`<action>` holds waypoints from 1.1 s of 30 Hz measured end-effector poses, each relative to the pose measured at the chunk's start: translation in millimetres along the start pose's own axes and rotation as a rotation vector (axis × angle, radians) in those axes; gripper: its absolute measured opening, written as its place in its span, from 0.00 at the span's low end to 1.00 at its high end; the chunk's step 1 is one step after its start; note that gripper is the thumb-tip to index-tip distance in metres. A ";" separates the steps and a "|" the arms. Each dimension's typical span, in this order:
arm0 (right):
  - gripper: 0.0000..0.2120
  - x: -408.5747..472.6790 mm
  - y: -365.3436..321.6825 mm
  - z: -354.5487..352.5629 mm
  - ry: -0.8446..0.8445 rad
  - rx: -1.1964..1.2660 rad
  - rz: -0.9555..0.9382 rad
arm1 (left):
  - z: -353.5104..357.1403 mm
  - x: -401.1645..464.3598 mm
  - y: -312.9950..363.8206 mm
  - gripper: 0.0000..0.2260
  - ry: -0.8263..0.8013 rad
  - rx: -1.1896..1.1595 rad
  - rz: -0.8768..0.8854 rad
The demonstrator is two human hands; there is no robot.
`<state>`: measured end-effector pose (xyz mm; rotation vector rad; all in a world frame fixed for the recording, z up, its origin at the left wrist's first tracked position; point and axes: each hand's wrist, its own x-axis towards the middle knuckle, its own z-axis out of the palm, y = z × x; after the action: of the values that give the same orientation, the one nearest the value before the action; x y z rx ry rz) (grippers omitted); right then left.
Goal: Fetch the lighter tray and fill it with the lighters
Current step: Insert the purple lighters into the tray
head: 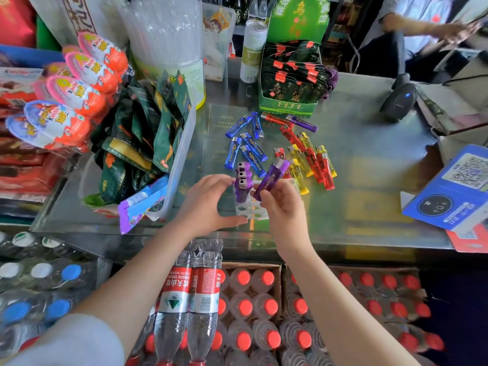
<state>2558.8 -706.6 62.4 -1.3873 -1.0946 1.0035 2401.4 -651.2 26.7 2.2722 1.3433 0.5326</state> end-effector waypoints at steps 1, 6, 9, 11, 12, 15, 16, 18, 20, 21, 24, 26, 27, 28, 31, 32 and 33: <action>0.06 -0.9 0.9 1.1 -0.008 -0.042 -0.002 | 0.2 0.0 -0.4 0.39 0.004 -0.006 0.004; 0.04 -3.4 8.0 1.7 -0.035 -0.396 -0.096 | 1.4 -0.1 -2.3 0.39 0.025 -0.016 0.020; 0.04 0.0 8.3 0.9 -0.070 -0.565 -0.168 | -0.3 -0.3 0.5 0.39 0.025 -0.009 0.017; 0.03 1.9 7.1 0.4 -0.094 -0.634 -0.215 | -1.4 -0.6 1.6 0.39 0.022 -0.007 0.019; 0.03 3.2 7.3 -0.4 -0.118 -0.664 -0.254 | -1.6 -0.5 1.8 0.39 0.027 -0.006 0.024; 0.04 9.3 8.1 -3.4 -0.240 -0.778 -0.344 | -1.2 -0.7 1.5 0.38 0.023 0.002 0.026; 0.05 11.5 7.8 -3.7 -0.269 -0.821 -0.360 | -0.9 -0.8 1.8 0.38 0.020 0.006 0.020; 0.07 14.0 7.9 -2.7 -0.273 -0.898 -0.395 | -0.2 -0.2 3.0 0.38 0.028 -0.001 -0.002; 0.07 12.7 9.8 -0.1 -0.220 -0.932 -0.418 | -1.2 1.4 4.7 0.37 0.030 -0.016 -0.028; 0.07 10.8 12.2 1.2 -0.194 -0.928 -0.416 | -1.1 1.9 5.1 0.36 0.024 -0.020 -0.037; 0.07 4.9 17.8 6.8 -0.149 -0.873 -0.379 | -0.2 2.2 4.4 0.34 0.027 -0.018 -0.030; 0.08 2.1 16.9 12.3 -0.106 -0.831 -0.355 | 0.1 1.4 2.8 0.34 0.019 -0.012 -0.031; 0.10 0.9 16.2 15.5 -0.073 -0.810 -0.353 | 0.2 1.2 2.4 0.35 0.012 -0.008 -0.033; 0.11 -0.4 15.1 18.8 -0.038 -0.787 -0.343 | -0.1 1.4 2.6 0.36 0.010 -0.010 -0.034; 0.11 -2.4 13.6 26.2 0.045 -0.726 -0.318 | -0.5 1.7 2.5 0.37 0.015 -0.016 -0.036; 0.11 -2.7 13.1 27.6 0.055 -0.737 -0.314 | -0.9 1.8 3.0 0.36 0.018 -0.012 -0.030; 0.11 -2.9 12.6 28.5 0.057 -0.761 -0.309 | -0.7 2.0 2.9 0.36 0.018 -0.007 -0.025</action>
<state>2531.6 -703.2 47.2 -1.7394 -1.6821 0.3125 2403.9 -650.6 29.1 2.2476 1.3743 0.5494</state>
